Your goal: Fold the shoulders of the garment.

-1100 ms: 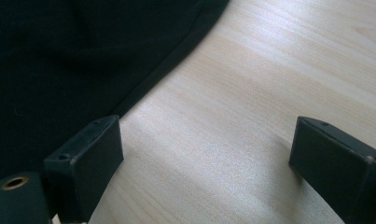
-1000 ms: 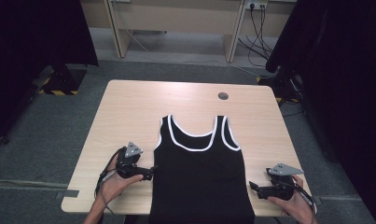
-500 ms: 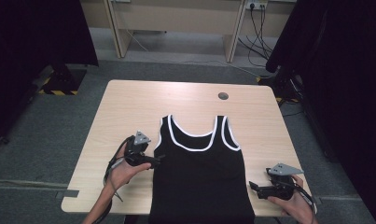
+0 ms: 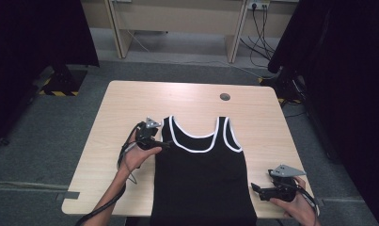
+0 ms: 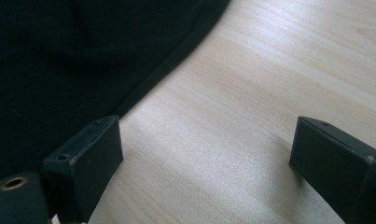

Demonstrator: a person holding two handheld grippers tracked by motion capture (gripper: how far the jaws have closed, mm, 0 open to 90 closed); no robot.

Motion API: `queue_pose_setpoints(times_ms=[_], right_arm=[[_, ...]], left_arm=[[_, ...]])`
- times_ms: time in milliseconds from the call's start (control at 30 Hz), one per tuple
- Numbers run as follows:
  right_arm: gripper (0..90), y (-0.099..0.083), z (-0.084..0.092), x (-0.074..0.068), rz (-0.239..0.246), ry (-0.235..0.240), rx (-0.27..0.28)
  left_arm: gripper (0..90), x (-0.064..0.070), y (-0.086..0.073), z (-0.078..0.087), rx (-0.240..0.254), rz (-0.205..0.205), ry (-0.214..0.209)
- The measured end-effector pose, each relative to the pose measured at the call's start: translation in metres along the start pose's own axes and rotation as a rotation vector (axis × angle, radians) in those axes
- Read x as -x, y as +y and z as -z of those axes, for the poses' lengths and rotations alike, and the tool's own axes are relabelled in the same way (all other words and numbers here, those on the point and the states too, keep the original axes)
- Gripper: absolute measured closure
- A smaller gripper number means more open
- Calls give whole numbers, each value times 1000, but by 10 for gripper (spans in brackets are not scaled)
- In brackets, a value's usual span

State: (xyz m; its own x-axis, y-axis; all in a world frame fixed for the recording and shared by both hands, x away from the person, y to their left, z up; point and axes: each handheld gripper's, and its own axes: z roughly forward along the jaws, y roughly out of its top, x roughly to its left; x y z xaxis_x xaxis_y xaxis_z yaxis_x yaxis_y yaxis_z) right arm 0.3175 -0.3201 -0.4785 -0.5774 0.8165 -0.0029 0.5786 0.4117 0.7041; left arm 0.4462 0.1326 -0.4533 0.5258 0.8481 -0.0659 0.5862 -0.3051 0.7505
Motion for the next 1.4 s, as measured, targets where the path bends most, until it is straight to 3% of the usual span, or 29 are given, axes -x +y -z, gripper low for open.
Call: queue_pose_setpoints(times_ms=[267, 367, 833, 1100, 1167, 1400], right_arm=[[96, 0, 0, 0, 0, 1, 0], [95, 0, 0, 0, -1, 1, 0], [95, 1, -1, 0, 2, 2, -1], [95, 1, -1, 1, 1, 3, -1], [94, 1, -1, 1, 1, 3, -1], [95, 1, -1, 1, 1, 3, -1]], left_arm=[[54, -4, 13, -25, -19, 15, 28], [127, -5, 16, -32, -26, 12, 26], [134, -10, 26, -59, -57, 38, 57], [246, -16, 36, -72, -60, 31, 72], [315, -16, 37, -73, -58, 7, 77], [720, -8, 37, -71, -37, -20, 43]])
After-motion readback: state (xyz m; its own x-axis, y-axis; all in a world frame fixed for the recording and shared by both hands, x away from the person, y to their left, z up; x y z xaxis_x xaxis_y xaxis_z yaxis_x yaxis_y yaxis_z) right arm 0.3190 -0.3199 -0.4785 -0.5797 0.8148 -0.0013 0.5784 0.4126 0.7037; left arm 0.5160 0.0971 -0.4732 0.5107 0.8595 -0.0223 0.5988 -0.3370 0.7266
